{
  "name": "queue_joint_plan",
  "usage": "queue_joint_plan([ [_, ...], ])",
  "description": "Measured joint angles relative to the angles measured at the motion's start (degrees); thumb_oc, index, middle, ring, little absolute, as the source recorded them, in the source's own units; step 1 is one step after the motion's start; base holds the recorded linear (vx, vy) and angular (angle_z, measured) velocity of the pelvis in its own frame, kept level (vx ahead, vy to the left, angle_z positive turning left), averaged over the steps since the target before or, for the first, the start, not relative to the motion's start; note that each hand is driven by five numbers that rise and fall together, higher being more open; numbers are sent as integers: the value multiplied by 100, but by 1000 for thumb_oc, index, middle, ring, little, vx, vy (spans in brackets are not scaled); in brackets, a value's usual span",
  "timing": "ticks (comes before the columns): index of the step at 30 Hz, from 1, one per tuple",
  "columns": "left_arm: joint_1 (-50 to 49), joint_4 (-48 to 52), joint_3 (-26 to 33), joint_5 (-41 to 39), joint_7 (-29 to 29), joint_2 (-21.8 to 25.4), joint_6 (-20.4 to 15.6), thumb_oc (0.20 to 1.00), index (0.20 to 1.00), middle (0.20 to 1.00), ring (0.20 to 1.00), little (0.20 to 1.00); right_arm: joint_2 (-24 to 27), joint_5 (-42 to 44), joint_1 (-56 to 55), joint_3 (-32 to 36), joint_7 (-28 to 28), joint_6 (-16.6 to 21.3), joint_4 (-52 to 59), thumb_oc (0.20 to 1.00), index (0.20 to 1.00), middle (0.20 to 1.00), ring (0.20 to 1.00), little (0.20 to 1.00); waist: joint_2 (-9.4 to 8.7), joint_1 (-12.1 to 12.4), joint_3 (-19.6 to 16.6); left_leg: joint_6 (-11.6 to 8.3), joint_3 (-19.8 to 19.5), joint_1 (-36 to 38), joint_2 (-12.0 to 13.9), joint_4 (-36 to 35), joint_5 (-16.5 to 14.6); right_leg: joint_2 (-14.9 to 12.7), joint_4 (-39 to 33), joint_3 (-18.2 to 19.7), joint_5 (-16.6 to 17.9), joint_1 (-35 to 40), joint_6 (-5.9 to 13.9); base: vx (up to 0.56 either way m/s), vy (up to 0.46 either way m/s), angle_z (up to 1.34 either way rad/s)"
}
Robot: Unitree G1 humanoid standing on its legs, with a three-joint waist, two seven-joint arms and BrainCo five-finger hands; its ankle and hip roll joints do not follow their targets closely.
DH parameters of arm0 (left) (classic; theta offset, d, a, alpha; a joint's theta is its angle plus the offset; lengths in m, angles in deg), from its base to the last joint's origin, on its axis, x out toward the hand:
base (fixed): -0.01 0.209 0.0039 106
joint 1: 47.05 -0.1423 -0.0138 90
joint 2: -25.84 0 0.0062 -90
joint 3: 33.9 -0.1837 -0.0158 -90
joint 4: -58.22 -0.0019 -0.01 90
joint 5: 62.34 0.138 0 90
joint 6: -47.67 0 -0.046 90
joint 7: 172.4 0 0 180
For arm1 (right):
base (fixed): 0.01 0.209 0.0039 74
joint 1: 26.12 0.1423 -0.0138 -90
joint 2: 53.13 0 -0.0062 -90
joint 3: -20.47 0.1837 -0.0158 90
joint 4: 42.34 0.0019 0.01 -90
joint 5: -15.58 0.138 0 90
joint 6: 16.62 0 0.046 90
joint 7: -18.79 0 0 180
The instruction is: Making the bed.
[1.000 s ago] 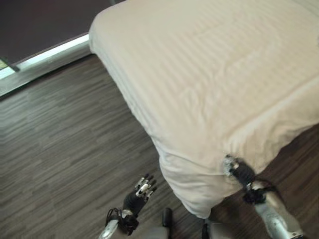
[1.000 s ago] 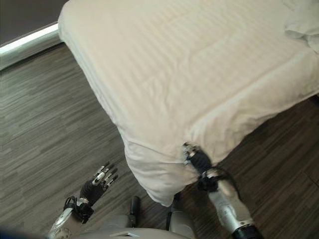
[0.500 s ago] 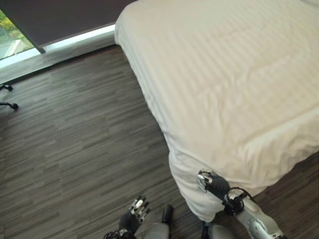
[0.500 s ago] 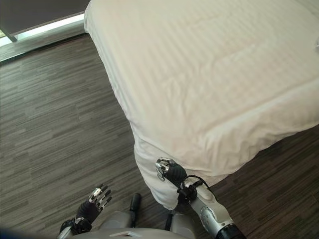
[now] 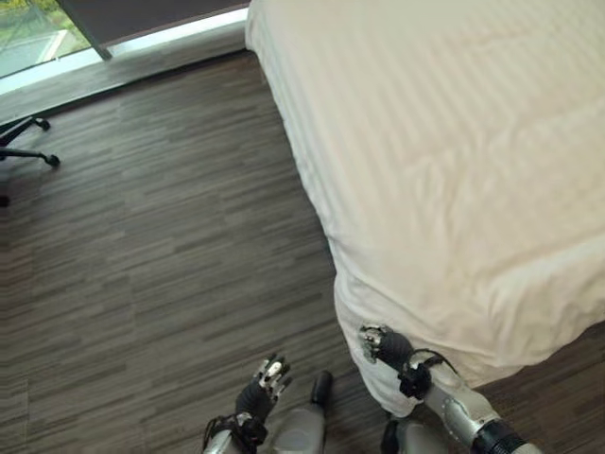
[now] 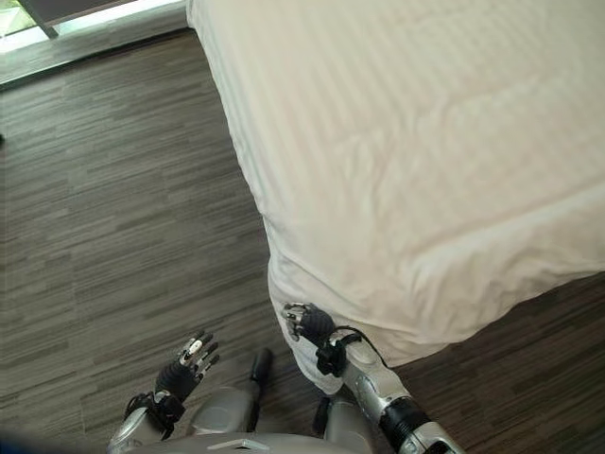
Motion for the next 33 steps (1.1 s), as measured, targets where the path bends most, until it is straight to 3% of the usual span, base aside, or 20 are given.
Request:
queue_joint_plan([
  [3, 7, 10, 1, -20, -81, 0, -3, 1000, 1000, 1000, 1000, 1000, 75, -205, 141, 257, 240, 10, -516, 200, 200, 200, 200, 200, 139, 42, 179, -9, -63, -253, -42, 105, 25, -33, 4, -42, 48, -192, -17, -87, 12, 12],
  [6, 101, 11, -35, -54, -127, -9, 0, 1000, 1000, 1000, 1000, 1000, -190, -254, 446, 582, 303, 146, -1134, 200, 200, 200, 200, 200, 222, 89, 303, -26, -66, -520, -64, 178, 43, -47, 3, -45, 96, -444, -34, -73, 23, 2],
  [9, 319, -13, -41, -61, -199, -3, 2, 1000, 1000, 1000, 1000, 1000, -313, -311, 1243, 764, 637, 168, -2066, 200, 200, 200, 200, 200, 357, 154, 662, -27, -65, -952, -116, 325, 96, -83, 4, -33, 204, -797, -57, -56, 32, 2],
  [18, 450, 273, -219, -65, -210, -66, -4, 1000, 1000, 1000, 1000, 1000, -655, -290, 1017, 1674, 757, 383, -2742, 200, 200, 200, 200, 200, 367, 101, 749, -26, 49, -955, -149, 310, 100, -118, 5, 87, 266, -866, -44, 2, 41, -5],
  [22, 490, 289, -202, -64, -180, 12, 3, 1000, 1000, 1000, 1000, 1000, -493, -437, 834, 2176, 618, 445, -2993, 200, 200, 200, 200, 200, 350, -37, 743, -17, 64, -890, -215, 315, 104, -184, 5, 128, 276, -797, -10, 0, 0, 0],
  [26, 499, 434, -169, -64, -116, 182, 6, 1000, 1000, 1000, 1000, 1000, 59, -753, 549, 2865, 805, 381, -3648, 200, 200, 200, 200, 200, 242, -258, 689, 10, 115, -804, -296, 295, 113, -265, 5, 196, 277, -741, 52, 15, 3, -1],
  [28, 485, 518, -100, -66, -38, 206, 1, 1000, 1000, 1000, 1000, 1000, 890, -758, -126, 3334, 1153, 234, -4010, 200, 200, 200, 200, 200, 153, -436, 644, 75, 153, -742, -329, 204, 159, -284, 5, 233, 307, -745, 88, 48, 18, -7],
  [30, 464, 483, -99, -63, -19, 242, 11, 1000, 1000, 1000, 1000, 1000, 1142, -760, -612, 3533, 1193, 242, -4066, 200, 200, 200, 200, 200, 32, -520, 580, 91, 253, -572, -295, 117, 170, -261, 5, 321, 337, -668, 82, 34, 10, -24],
  [33, 444, 506, -64, -61, 55, 242, 6, 1000, 1000, 1000, 1000, 1000, 1092, -764, -1202, 3517, 1172, 186, -4113, 200, 200, 200, 200, 200, -194, -694, 339, 86, 374, -349, -225, 5, 161, -190, 3, 404, 232, -543, 102, 43, 8, -22],
])
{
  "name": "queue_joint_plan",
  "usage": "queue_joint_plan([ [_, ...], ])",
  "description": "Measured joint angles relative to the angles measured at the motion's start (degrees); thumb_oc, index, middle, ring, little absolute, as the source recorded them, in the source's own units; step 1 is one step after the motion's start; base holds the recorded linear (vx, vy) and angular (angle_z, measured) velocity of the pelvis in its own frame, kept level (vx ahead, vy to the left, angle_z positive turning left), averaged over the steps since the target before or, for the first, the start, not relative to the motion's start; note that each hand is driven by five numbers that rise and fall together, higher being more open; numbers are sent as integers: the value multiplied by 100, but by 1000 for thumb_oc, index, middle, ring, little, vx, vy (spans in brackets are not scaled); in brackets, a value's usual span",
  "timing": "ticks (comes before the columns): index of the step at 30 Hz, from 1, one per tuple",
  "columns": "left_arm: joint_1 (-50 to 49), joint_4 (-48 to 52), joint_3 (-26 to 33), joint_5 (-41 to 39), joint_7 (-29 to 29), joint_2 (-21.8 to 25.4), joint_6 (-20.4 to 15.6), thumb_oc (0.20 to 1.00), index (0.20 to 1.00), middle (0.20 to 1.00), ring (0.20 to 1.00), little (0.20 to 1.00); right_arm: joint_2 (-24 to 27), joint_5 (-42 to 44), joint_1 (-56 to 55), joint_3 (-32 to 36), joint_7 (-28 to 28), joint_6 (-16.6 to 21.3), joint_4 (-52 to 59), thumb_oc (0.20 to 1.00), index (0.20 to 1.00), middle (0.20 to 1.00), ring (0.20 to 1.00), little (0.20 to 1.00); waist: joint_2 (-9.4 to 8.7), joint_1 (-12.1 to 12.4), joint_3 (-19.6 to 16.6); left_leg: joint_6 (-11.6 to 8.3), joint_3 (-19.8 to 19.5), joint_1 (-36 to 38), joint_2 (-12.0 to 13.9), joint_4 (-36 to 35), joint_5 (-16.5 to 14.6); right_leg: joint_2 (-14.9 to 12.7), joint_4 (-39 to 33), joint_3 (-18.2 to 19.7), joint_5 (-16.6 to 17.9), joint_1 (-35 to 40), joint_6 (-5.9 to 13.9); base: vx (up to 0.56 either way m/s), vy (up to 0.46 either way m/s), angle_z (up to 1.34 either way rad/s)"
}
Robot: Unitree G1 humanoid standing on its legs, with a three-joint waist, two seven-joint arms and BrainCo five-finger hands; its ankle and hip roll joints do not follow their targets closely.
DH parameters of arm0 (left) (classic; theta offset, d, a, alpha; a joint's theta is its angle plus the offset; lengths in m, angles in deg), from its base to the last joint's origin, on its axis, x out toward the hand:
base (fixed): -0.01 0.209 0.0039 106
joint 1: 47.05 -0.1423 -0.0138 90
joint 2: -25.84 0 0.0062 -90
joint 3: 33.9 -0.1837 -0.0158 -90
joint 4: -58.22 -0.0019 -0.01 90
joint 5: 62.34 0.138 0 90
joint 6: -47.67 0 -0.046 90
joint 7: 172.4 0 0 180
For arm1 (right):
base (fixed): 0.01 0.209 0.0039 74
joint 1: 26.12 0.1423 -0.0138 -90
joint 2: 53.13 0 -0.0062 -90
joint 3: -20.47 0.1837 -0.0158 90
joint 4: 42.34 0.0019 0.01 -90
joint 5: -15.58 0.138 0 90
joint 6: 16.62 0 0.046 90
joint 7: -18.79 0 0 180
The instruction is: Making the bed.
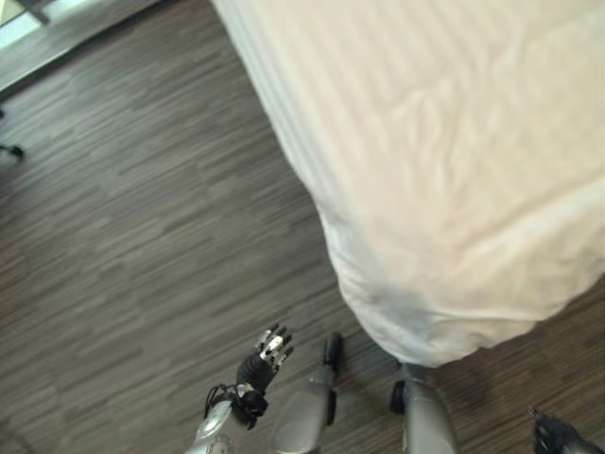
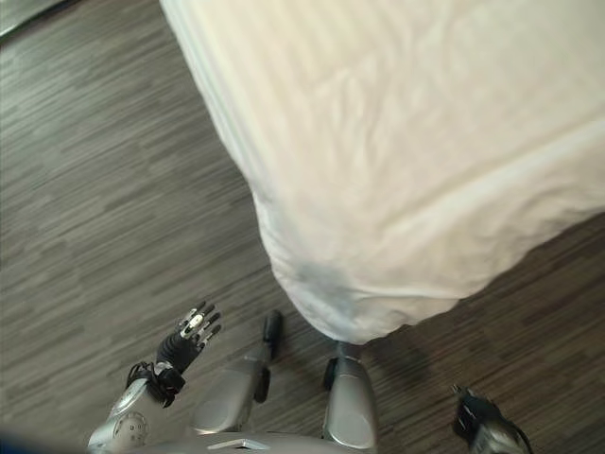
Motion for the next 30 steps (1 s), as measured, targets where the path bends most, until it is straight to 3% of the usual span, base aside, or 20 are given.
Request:
queue_joint_plan([
  [4, -54, -41, -10, 11, 23, -19, 54, 1000, 1000, 1000, 1000, 1000, -518, -185, -318, -104, -78, -70, -12, 200, 200, 200, 200, 200, -34, -98, -248, 1, 105, 257, 31, -79, -7, 46, -2, 123, 3, 188, -9, 57, 25, -16],
  [8, -134, -55, -4, 20, 22, -13, 104, 1000, 1000, 1000, 1000, 1000, -749, -202, -438, 19, -169, -111, 153, 200, 200, 200, 200, 200, 142, -167, -595, 28, 193, 663, -10, -186, -50, 7, -4, 199, -42, 477, -3, 83, 81, -12],
  [10, -199, -48, -159, 163, 21, 88, 98, 1000, 1000, 1000, 1000, 1000, -795, 19, -696, 168, -188, -74, 831, 200, 200, 200, 200, 200, 177, -257, -904, 56, 263, 785, -48, -227, -65, -34, -27, 261, -74, 567, 42, 36, 175, -25],
  [11, -201, -106, -313, 356, 31, 128, 111, 1000, 1000, 1000, 1000, 1000, -858, 386, -781, 280, -243, 77, 1492, 200, 200, 200, 200, 200, 278, -476, -1109, 91, 456, 948, -130, -224, -77, -95, -28, 362, -86, 601, 73, -179, 272, -49],
  [12, -187, -109, -350, 357, 32, 110, 111, 1000, 1000, 1000, 1000, 1000, -879, 488, -821, 248, -255, 71, 1591, 589, 589, 589, 589, 589, 281, -510, -1168, 105, 505, 963, -161, -219, -86, -104, -28, 408, -86, 585, 80, -291, 236, -141],
  [13, -410, 512, -751, 588, -35, 505, 24, 1000, 1000, 1000, 1000, 1000, -1309, 795, -1195, 353, -15, 109, 3709, 787, 787, 787, 787, 787, 154, -552, -1126, 138, 1245, 979, -219, -134, -158, -88, 157, 893, -134, 133, 485, -284, 101, -204],
  [14, -428, 683, -1014, 664, 2, 739, -29, 1000, 1000, 1000, 1000, 1000, -1390, 842, -1038, 174, -58, 292, 4157, 1000, 1000, 1000, 1000, 1000, 250, -487, -1106, 346, 1835, 966, -73, -229, -79, -75, 333, 631, -463, -156, 781, -236, 47, -284],
  [15, -239, 437, -1070, 825, 59, 671, 9, 1000, 1000, 1000, 1000, 1000, -1514, 994, -571, 30, -52, 442, 4228, 1000, 1000, 1000, 1000, 1000, 490, -578, -1011, 553, 2228, 866, 210, -98, -219, -82, 817, -148, -518, -349, 517, -169, 44, -235],
  [16, 67, 192, -1007, 922, -13, 458, 27, 1000, 1000, 1000, 1000, 1000, -1505, 1023, -457, -120, -36, 454, 4258, 1000, 1000, 1000, 1000, 1000, 684, -729, -1027, 537, 2586, 898, 463, -51, -190, -75, 1608, -729, -584, -433, 415, -231, 27, -209],
  [18, 50, 212, -342, 952, -64, 236, -30, 1000, 1000, 1000, 1000, 1000, -1514, 1016, -565, -1087, 69, 417, 4513, 1000, 1000, 1000, 1000, 1000, 535, -559, -1034, 586, 3551, 1376, 990, -14, -247, -293, 3969, -1750, -1244, 79, 146, -190, -80, -238],
  [19, 1, 192, -201, 942, -80, 232, -62, 1000, 1000, 1000, 1000, 1000, -1536, 1016, -723, -1296, 45, 428, 4837, 1000, 1000, 1000, 1000, 1000, 348, -553, -1143, 581, 3681, 1461, 1054, 60, -244, -460, 4338, -1727, -1422, 504, 294, -313, -294, -212],
  [21, 10, 140, -124, 908, -92, 148, -130, 1000, 1000, 1000, 1000, 1000, -1459, 1004, -662, -1408, 15, 443, 5141, 1000, 1000, 1000, 1000, 1000, 197, -446, -1218, 544, 3893, 1357, 1176, 253, -220, -814, 3789, -1754, -1647, 1207, 564, -319, -456, -131],
  [22, 47, 9, -167, 901, -94, 100, -152, 1000, 1000, 1000, 1000, 1000, -1364, 985, -692, -1526, -1, 439, 5388, 1000, 1000, 1000, 1000, 1000, 105, -307, -1315, 537, 4009, 1163, 1208, 452, -228, -765, 2603, -1729, -1245, 1583, 790, -182, -410, -110],
  [23, 80, -148, -46, 898, -106, 132, -158, 1000, 1000, 1000, 1000, 1000, -1295, 972, -719, -1692, -66, 446, 5666, 1000, 1000, 1000, 1000, 1000, -40, -223, -1443, 484, 4036, 833, 1390, 723, -175, -320, 1036, -1438, -960, 2090, 663, -94, -241, -70],
  [25, 114, -260, 57, 899, -147, 31, -129, 1000, 1000, 1000, 1000, 1000, -1301, 976, -655, -1627, -111, 451, 5820, 1000, 1000, 1000, 1000, 1000, -219, -148, -1360, 402, 3596, 47, 1841, 1752, -217, 53, -4, -1181, -808, 2426, 167, -177, -379, -7],
  [26, 86, -251, 62, 898, -149, -79, -122, 1000, 1000, 1000, 1000, 1000, -1264, 977, -651, -1571, -113, 448, 5803, 1000, 1000, 1000, 1000, 1000, -286, -87, -1294, 19, 3421, -55, 1643, 1688, -459, 16, 0, -1152, -933, 2444, -4, -354, -376, 9],
  [27, -5, -251, 79, 896, -152, -291, -113, 1000, 1000, 1000, 1000, 1000, -1054, 984, -709, -1529, -112, 439, 5862, 1000, 1000, 1000, 1000, 1000, -176, -90, -1253, 110, 3083, 19, 1319, 1256, -140, 52, 174, -1148, -979, 2373, 7, -339, -141, -29],
  [28, -159, -161, 185, 892, -172, -684, -114, 1000, 1000, 1000, 1000, 1000, -727, 971, -698, -1467, -143, 454, 6100, 1000, 1000, 1000, 1000, 1000, 197, 31, -997, 269, 2974, 181, 1513, 1181, 484, 90, 1471, -1039, -1526, 1746, -162, -295, -88, -73],
  [29, -256, 0, 124, 855, -235, -676, -175, 1000, 1000, 1000, 1000, 1000, -713, 965, -506, -1601, -158, 497, 6104, 1000, 1000, 1000, 1000, 1000, 130, 191, -785, 187, 1612, 176, 1568, 1501, 632, 50, 1969, -771, -1987, 1208, -398, -138, -66, -193],
  [30, -521, 207, 94, 759, -239, -354, -227, 1000, 1000, 1000, 1000, 1000, -874, 958, -196, -1996, -194, 412, 6006, 1000, 1000, 1000, 1000, 1000, -400, 517, -769, -37, -17, 151, 1054, 2006, 484, -27, 1247, -421, -993, 772, -795, -86, -86, -224],
])
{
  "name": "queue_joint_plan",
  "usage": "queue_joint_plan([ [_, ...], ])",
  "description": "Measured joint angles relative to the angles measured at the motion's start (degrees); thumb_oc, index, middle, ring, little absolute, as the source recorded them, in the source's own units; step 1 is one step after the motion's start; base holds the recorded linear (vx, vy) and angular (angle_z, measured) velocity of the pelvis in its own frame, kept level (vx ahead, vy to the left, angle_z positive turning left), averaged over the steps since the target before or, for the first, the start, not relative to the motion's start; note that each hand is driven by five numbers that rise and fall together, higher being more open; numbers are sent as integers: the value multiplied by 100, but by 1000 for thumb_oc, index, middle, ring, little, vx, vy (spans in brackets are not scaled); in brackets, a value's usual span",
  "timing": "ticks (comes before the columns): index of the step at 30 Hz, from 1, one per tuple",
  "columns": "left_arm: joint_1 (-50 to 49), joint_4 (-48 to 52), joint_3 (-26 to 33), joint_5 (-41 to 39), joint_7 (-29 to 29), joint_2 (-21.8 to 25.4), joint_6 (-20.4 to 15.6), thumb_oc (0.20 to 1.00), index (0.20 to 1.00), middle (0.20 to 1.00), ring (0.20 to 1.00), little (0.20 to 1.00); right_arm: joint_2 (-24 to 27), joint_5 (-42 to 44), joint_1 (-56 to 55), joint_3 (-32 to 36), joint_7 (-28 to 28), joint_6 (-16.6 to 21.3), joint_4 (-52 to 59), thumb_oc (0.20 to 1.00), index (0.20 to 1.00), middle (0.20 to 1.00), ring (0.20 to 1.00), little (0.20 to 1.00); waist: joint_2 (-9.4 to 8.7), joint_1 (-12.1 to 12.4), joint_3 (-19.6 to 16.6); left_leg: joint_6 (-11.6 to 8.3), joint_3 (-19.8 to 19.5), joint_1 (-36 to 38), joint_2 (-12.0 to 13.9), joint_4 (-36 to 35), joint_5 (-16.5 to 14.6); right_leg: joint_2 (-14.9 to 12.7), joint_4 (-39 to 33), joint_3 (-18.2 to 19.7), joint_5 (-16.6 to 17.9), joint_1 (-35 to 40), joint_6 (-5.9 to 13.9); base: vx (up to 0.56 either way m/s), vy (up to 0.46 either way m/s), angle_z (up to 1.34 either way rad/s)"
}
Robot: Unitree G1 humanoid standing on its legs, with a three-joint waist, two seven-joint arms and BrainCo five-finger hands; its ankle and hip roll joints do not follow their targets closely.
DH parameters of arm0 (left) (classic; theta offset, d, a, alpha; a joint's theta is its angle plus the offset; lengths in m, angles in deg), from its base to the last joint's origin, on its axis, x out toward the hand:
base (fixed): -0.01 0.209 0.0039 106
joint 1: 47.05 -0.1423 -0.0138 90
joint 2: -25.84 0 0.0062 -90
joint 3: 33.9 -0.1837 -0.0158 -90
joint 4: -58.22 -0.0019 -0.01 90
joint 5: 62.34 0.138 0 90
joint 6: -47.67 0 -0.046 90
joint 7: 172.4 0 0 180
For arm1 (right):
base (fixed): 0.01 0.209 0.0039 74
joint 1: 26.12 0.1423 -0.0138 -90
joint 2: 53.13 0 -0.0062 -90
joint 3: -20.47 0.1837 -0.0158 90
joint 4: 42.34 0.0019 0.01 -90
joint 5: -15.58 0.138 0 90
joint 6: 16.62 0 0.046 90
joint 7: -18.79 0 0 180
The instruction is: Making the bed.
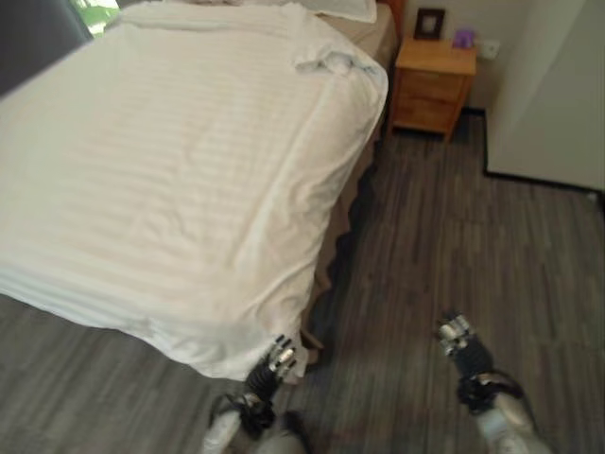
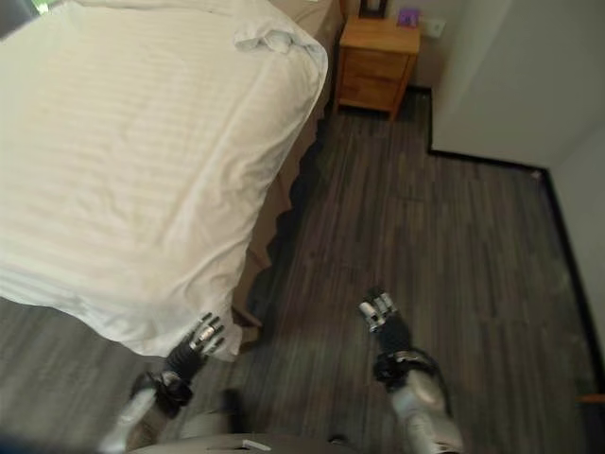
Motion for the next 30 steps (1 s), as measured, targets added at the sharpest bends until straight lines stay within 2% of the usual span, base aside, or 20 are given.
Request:
queue_joint_plan([
  [1, -149, -153, -66, -12, 10, 8, 36, 1000, 1000, 1000, 1000, 1000, -134, 4, 128, -107, -60, 8, -39, 1000, 1000, 1000, 1000, 1000, -100, 15, -54, -457, -1029, 100, -264, 248, -411, 18, 111, 380, 200, -66, 198, -48, -69, -217],
  [2, -198, -199, -113, -20, -1, -18, 85, 1000, 1000, 1000, 1000, 1000, -186, 7, 155, -69, -77, 18, -28, 1000, 1000, 1000, 1000, 1000, -18, 18, -102, -769, -1193, 75, -314, 247, -609, 89, 97, 418, 231, -22, 194, -17, -94, -144],
  [3, -110, -176, 1, -68, 11, -77, 65, 1000, 1000, 1000, 1000, 1000, -319, 25, -51, 75, -108, 125, 86, 1000, 1000, 1000, 1000, 1000, 0, -247, -147, -908, -775, -308, -502, 760, -738, 234, -259, 489, 115, 106, 291, 41, -63, -130],
  [4, -111, -174, 109, -87, 7, -86, 48, 1000, 1000, 1000, 1000, 1000, -251, -24, -181, 88, -112, 56, 163, 1000, 1000, 1000, 1000, 1000, 17, -257, -164, -671, -595, -420, -672, 1129, -857, 339, -468, 573, 181, 169, 535, 46, -36, -141],
  [5, -108, -186, 158, -87, 11, -114, 50, 1000, 1000, 1000, 1000, 1000, -121, -41, -338, 97, -113, 29, 268, 1000, 1000, 1000, 1000, 1000, 200, -268, -224, -387, -564, -412, -713, 1106, -859, 495, -566, 655, 63, 239, 953, 15, -11, -137],
  [6, -141, -220, 156, -87, 15, -326, 44, 1000, 1000, 1000, 1000, 1000, 203, -75, -511, 123, -110, 41, 405, 1000, 1000, 1000, 1000, 1000, 669, -289, -331, 16, -443, -436, -390, 788, -747, 929, 101, 815, -209, 29, 874, -82, 62, -65],
  [7, 42, -38, 184, -88, 43, -117, 16, 1000, 1000, 1000, 1000, 1000, 207, -234, -1000, 397, -39, 30, 455, 1000, 1000, 1000, 1000, 1000, 447, -651, -502, 24, -438, -227, -387, 21, -1052, 753, 1285, 1180, -783, -231, 823, -109, 98, 38],
  [8, 311, -121, 162, -90, 29, -112, 31, 1000, 1000, 1000, 1000, 1000, 190, -294, -1142, 551, -4, -14, 395, 1000, 1000, 1000, 1000, 1000, 413, -971, -506, 63, -453, -23, -405, -522, -1032, 712, 732, 861, -608, -15, 194, -129, 124, 100],
  [10, 556, 23, -265, -85, 25, -81, 52, 1000, 1000, 1000, 1000, 1000, 14, -456, -1079, 899, 189, 21, 268, 1000, 1000, 1000, 1000, 1000, 495, -946, -627, 203, -258, 751, -597, -1519, -848, 802, 188, 986, -199, 155, 303, -51, 81, 18],
  [11, 167, 292, -318, -87, -43, -84, 16, 1000, 1000, 1000, 1000, 1000, -599, -497, -987, 812, 432, 112, 216, 1000, 1000, 1000, 1000, 1000, 665, -927, -773, 242, -129, 1188, -800, -2200, -560, 666, -1255, 1034, 700, 896, 487, -36, 52, -31],
  [12, 172, 305, -241, 92, -146, -98, 10, 1000, 1000, 1000, 1000, 1000, -560, -643, -997, 826, 448, 102, 169, 1000, 1000, 1000, 1000, 1000, 650, -900, -739, 192, -19, 1214, -780, -2159, -534, 653, -1221, 967, 736, 921, 436, -126, 20, -4],
  [15, 333, 205, 283, 359, -486, -103, -44, 1000, 1000, 1000, 1000, 1000, -288, -958, -995, 1056, 617, 78, -48, 1000, 1000, 1000, 1000, 1000, 528, -841, -598, -59, 122, 1098, -815, -1894, -501, 565, -1181, 864, 737, 991, 361, -206, 78, 23],
  [16, 478, 87, 312, 379, -564, -74, -44, 1000, 1000, 1000, 1000, 1000, -375, -866, -990, 1279, 702, 94, -43, 1000, 1000, 1000, 1000, 1000, 547, -963, -601, -195, 516, 1103, -758, -2049, -669, 517, -1236, 660, 790, 1005, 278, -182, 100, 64],
  [17, 642, 18, 277, 383, -624, -71, -36, 1000, 1000, 1000, 1000, 1000, -499, -729, -935, 1504, 797, 128, -38, 1000, 1000, 1000, 1000, 1000, 633, -1016, -578, 8, 841, 1102, -710, -2169, -638, 506, -1195, 537, 791, 988, 322, -185, 99, 74],
  [19, 940, 0, 128, 393, -704, -119, -60, 1000, 1000, 1000, 1000, 1000, -726, -207, -712, 1988, 1048, 298, -49, 1000, 1000, 1000, 1000, 1000, 743, -1099, -510, 115, 1102, 1032, -638, -2275, -551, 453, -1037, 389, 700, 881, 410, -120, 57, 52],
  [21, 981, 261, -69, 421, -752, -120, -68, 1000, 1000, 1000, 1000, 1000, -722, 81, -609, 1879, 1148, 336, -67, 1000, 1000, 1000, 1000, 1000, 873, -1084, -580, 160, 1069, 1009, -685, -2275, -387, 421, -1073, 360, 690, 972, 478, -145, 119, 35],
  [24, 1034, 526, -95, 389, -803, -119, -160, 1000, 1000, 1000, 1000, 1000, -689, 266, -475, 1478, 1237, 359, -180, 1000, 1000, 1000, 1000, 1000, 678, -931, -602, 174, 879, 1005, -819, -2259, -379, 240, -1048, 95, 646, 1020, 509, -138, 161, 38],
  [25, 1028, 471, -24, 361, -836, -156, -161, 1000, 1000, 1000, 1000, 1000, -491, 168, -354, 1198, 1221, 334, -199, 1000, 1000, 1000, 1000, 1000, 722, -918, -638, 265, 825, 1009, -807, -2273, -318, 208, -854, 25, 559, 982, 588, -137, 112, 34],
  [27, 934, 403, 116, 252, -899, -198, -183, 1000, 1000, 1000, 1000, 1000, -571, 170, -207, 1061, 1207, 310, -177, 1000, 1000, 1000, 1000, 1000, 599, -786, -592, 325, 789, 1000, -877, -2272, -291, 94, -444, -48, 357, 886, 694, -163, 88, 35],
  [30, 1027, -112, 84, 191, -972, -233, -197, 1000, 1000, 1000, 1000, 1000, -790, 180, -83, 882, 1151, 305, -48, 1000, 1000, 1000, 1000, 1000, 497, -793, -439, 466, 271, 1019, -924, -2144, -303, -49, 778, 105, 96, 579, 934, -34, -37, 77],
])
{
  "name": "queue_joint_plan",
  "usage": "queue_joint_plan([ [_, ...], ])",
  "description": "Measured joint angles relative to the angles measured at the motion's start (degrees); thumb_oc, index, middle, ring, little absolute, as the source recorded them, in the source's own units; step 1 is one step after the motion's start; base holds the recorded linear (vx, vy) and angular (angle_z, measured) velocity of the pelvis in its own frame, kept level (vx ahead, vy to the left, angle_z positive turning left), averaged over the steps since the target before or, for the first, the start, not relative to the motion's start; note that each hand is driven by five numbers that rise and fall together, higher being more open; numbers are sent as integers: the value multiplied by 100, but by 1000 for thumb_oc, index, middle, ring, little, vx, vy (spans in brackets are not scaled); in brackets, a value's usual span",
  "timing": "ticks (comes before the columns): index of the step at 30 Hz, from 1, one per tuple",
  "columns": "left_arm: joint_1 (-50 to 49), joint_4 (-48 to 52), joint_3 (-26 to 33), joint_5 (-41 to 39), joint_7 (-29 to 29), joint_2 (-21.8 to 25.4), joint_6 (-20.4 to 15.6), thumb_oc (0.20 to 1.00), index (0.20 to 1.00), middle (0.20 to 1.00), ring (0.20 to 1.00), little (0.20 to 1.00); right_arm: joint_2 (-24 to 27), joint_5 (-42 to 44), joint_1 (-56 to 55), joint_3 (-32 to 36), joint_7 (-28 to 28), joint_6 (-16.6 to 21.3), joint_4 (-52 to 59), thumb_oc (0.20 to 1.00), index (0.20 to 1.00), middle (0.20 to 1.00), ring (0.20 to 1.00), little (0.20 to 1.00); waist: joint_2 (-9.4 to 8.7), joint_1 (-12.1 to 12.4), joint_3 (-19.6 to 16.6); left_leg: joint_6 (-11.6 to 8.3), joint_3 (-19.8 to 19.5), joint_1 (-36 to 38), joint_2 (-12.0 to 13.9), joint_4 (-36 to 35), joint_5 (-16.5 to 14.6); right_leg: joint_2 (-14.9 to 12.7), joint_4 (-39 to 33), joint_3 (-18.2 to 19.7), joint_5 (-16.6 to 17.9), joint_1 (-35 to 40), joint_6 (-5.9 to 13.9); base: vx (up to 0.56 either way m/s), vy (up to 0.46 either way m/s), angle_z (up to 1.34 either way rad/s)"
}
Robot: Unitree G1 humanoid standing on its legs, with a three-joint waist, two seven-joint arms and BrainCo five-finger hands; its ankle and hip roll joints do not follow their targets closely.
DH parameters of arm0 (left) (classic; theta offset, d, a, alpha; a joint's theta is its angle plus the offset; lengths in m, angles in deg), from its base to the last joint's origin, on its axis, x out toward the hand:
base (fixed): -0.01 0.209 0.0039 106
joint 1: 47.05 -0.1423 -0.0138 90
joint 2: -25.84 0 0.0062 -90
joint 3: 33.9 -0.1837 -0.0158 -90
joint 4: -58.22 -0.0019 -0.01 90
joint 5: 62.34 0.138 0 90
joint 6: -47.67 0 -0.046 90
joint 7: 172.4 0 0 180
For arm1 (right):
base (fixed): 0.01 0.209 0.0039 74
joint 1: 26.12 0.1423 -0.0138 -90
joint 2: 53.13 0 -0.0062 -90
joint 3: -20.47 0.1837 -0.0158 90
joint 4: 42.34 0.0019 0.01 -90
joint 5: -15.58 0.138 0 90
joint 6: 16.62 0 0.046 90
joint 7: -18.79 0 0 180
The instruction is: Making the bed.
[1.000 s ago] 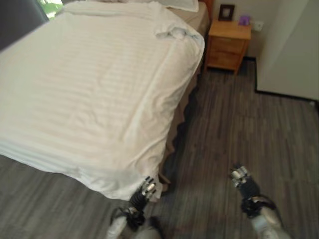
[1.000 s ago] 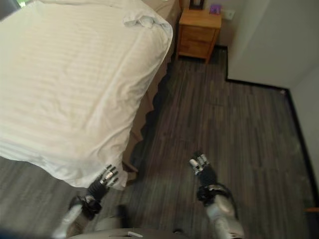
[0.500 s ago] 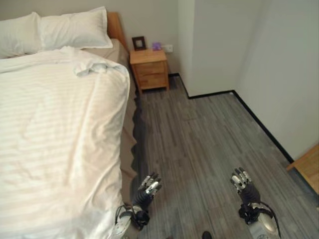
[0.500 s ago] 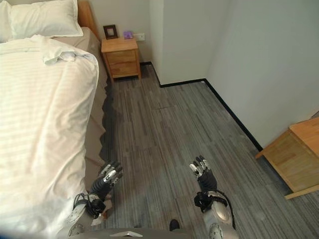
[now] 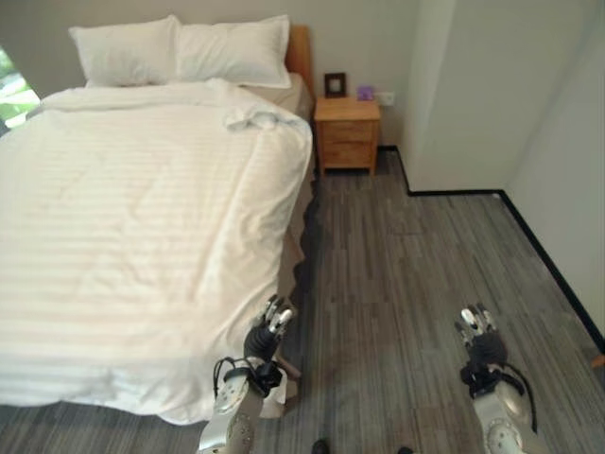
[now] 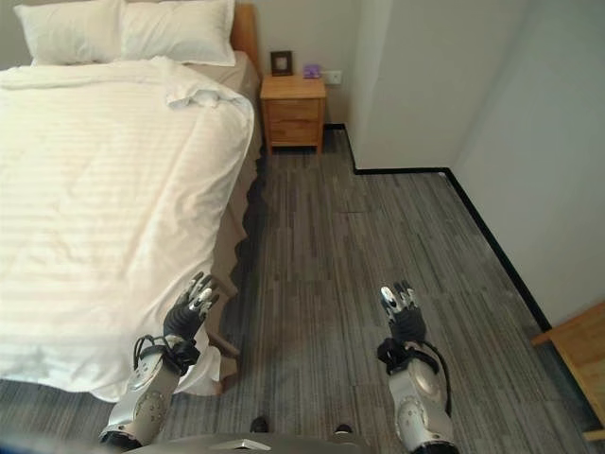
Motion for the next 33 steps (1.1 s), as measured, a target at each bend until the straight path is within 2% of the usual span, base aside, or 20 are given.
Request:
queue_joint_plan([
  [2, -169, 97, 62, 2, -35, 120, 17, 1000, 1000, 1000, 1000, 1000, -89, -3, 10, -91, -143, -47, 49, 1000, 1000, 1000, 1000, 1000, -33, 124, -8, 12, -92, 8, 67, -6, 14, -115, 123, 227, -164, -152, 40, 35, -172, 45],
  [3, -307, 102, 198, 1, -35, 229, 29, 1000, 1000, 1000, 1000, 1000, -122, -17, 76, -94, -212, -52, 40, 1000, 1000, 1000, 1000, 1000, -92, 312, -31, 21, -15, -3, 49, 18, 18, -477, 46, 240, -159, -186, 86, 53, -188, 18],
  [5, -505, 103, 358, 2, -34, 296, 35, 1000, 1000, 1000, 1000, 1000, -130, -178, 126, -92, -248, -62, 43, 1000, 1000, 1000, 1000, 1000, -102, 385, -58, 0, -41, 13, 42, 51, -51, -938, -401, 301, -34, -142, 129, 95, -204, 4],
  [8, -544, -21, 477, 5, -36, 519, 35, 1000, 1000, 1000, 1000, 1000, -179, -252, 106, -104, -281, -90, -66, 1000, 1000, 1000, 1000, 1000, -212, 441, -97, -135, -78, 7, 119, 47, -105, -1054, -1150, 620, 189, -5, 454, 137, -250, -3],
  [10, -565, -26, 562, 5, -37, 524, 31, 1000, 1000, 1000, 1000, 1000, -186, -251, 1, -108, -319, -104, -156, 1000, 1000, 1000, 1000, 1000, -430, 427, -153, -354, 2, 115, 221, 25, -184, -857, -1609, 557, 314, 133, 466, 170, -407, -24],
  [11, -636, -23, 608, 5, -37, 517, 31, 1000, 1000, 1000, 1000, 1000, -181, -251, -7, -158, -329, -122, -184, 1000, 1000, 1000, 1000, 1000, -492, 411, -186, -493, 94, 181, 327, -25, -221, -726, -1654, 253, 437, 141, 353, 181, -494, -24],
  [12, -698, -14, 612, 3, -44, 451, 33, 1000, 1000, 1000, 1000, 1000, -160, -247, -79, -126, -339, -103, -168, 1000, 1000, 1000, 1000, 1000, -438, 348, -211, -604, 78, 280, 530, -57, -244, -558, -1688, 184, 612, 216, 433, 115, -410, -28],
  [14, -789, 29, 469, 3, 26, 313, 40, 1000, 1000, 1000, 1000, 1000, -8, -258, -125, -122, -350, -100, -265, 1000, 1000, 1000, 1000, 1000, -195, 280, -244, -761, 132, 370, 1011, -22, -232, -3, -1777, 140, 517, 373, 269, 65, -302, -14],
  [15, -769, 27, 452, 3, 72, 250, 38, 1000, 1000, 1000, 1000, 1000, 86, -289, -129, -138, -369, -102, -388, 1000, 1000, 1000, 1000, 1000, -132, 242, -236, -815, 121, 296, 1202, 172, -258, 232, -1848, 159, 474, 440, 184, 25, -265, -4],
  [17, -678, 17, 449, -7, 92, 141, 42, 1000, 1000, 1000, 1000, 1000, 246, -385, -216, -94, -352, -147, -404, 1000, 1000, 1000, 1000, 1000, -176, 218, -230, -832, 55, -29, 1374, 719, -131, 469, -2002, 130, 493, 482, -51, 27, -448, 1],
  [18, -575, -8, 452, -55, 111, 7, 49, 1000, 1000, 1000, 1000, 1000, 369, -398, -233, 40, -359, -151, -378, 1000, 1000, 1000, 1000, 1000, -235, 180, -171, -909, -163, -714, 1439, 1829, 41, 605, -1992, 40, 459, 470, -322, 68, -460, 17],
  [20, -410, -48, 444, -50, 136, -9, 61, 1000, 1000, 1000, 1000, 1000, 396, -403, -220, 219, -360, -146, -297, 1000, 1000, 1000, 1000, 1000, -427, 198, 43, -877, -204, -1297, 1437, 2865, 679, 632, -1940, 10, 346, 488, -639, 75, -214, 5],
  [21, -430, -44, 438, -50, 160, -7, 71, 1000, 1000, 1000, 1000, 1000, 404, -403, -186, 243, -354, -146, -294, 1000, 1000, 1000, 1000, 1000, -513, 276, 129, -896, -226, -1418, 1358, 3343, 673, 638, -1933, 128, 313, 524, -741, 96, -69, -48],
  [22, -522, -70, 387, -49, 180, 22, 104, 1000, 1000, 1000, 1000, 1000, 391, -404, -185, 220, -349, -139, -263, 1000, 1000, 1000, 1000, 1000, -580, 344, 142, -1041, -216, -1415, 1187, 3527, 470, 617, -1953, 169, 298, 553, -766, 148, -90, -63],
  [23, -592, -69, 389, -46, 201, 14, 142, 1000, 1000, 1000, 1000, 1000, 407, -404, -188, 221, -339, -137, -206, 1000, 1000, 1000, 1000, 1000, -623, 340, 150, -1067, -220, -1419, 975, 3514, 359, 619, -1973, 189, 277, 562, -796, 166, -77, -47],
  [24, -615, -71, 353, -47, 218, 1, 186, 1000, 1000, 1000, 1000, 1000, 425, -399, -205, 225, -343, -132, -126, 1000, 1000, 1000, 1000, 1000, -626, 303, 174, -1129, -270, -1422, 661, 3347, 205, 638, -1979, 259, 254, 551, -830, 229, -48, -40],
  [25, -615, -71, 225, -39, 290, -5, 213, 1000, 1000, 1000, 1000, 1000, 389, -390, -241, 298, -367, -127, -131, 1000, 1000, 1000, 1000, 1000, -570, 236, 186, -995, 202, -1199, 348, 2277, 74, 665, -2051, 260, 261, 527, -817, 180, -24, -17],
  [27, -594, -64, 155, -37, 324, -9, 218, 1000, 1000, 1000, 1000, 1000, 403, -395, -417, 264, -375, -160, -160, 1000, 1000, 1000, 1000, 1000, -455, 172, 161, -936, 438, -882, 118, 972, 75, 785, -2040, 248, 243, 514, -789, 188, 15, -11],
  [30, -630, 87, 105, -37, 330, 17, 214, 1000, 1000, 1000, 1000, 1000, 388, -395, -411, 122, -426, -222, -359, 1000, 1000, 1000, 1000, 1000, -283, 252, 162, -771, 179, -600, -21, 86, 194, 1127, -2053, 491, 184, 543, -783, 151, 54, -44],
  [33, -592, 80, 92, -37, 345, -6, 214, 1000, 1000, 1000, 1000, 1000, 347, -395, -455, 33, -471, -245, -384, 1000, 1000, 1000, 1000, 1000, -169, 187, 166, -571, 186, -493, 10, 73, 338, 1349, -2046, 505, 106, 642, -893, 193, 127, -22],
])
